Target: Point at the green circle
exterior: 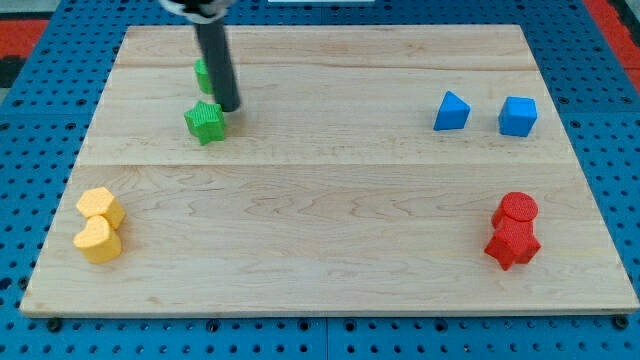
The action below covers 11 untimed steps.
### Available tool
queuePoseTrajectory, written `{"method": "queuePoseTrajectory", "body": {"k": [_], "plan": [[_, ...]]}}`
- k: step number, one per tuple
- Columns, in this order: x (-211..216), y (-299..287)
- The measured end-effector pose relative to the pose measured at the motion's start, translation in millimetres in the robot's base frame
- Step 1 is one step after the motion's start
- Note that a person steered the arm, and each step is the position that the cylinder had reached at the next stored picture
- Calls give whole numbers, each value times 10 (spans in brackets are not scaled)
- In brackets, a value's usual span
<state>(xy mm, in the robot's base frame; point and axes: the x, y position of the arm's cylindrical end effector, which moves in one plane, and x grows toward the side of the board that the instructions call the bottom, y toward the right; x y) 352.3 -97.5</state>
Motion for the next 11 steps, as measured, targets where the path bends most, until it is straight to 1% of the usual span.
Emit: {"method": "queuePoseTrajectory", "body": {"k": [1,8,9,10,11], "plan": [[75,444],[37,511],[-100,513],[-575,316],[-777,-396]]}}
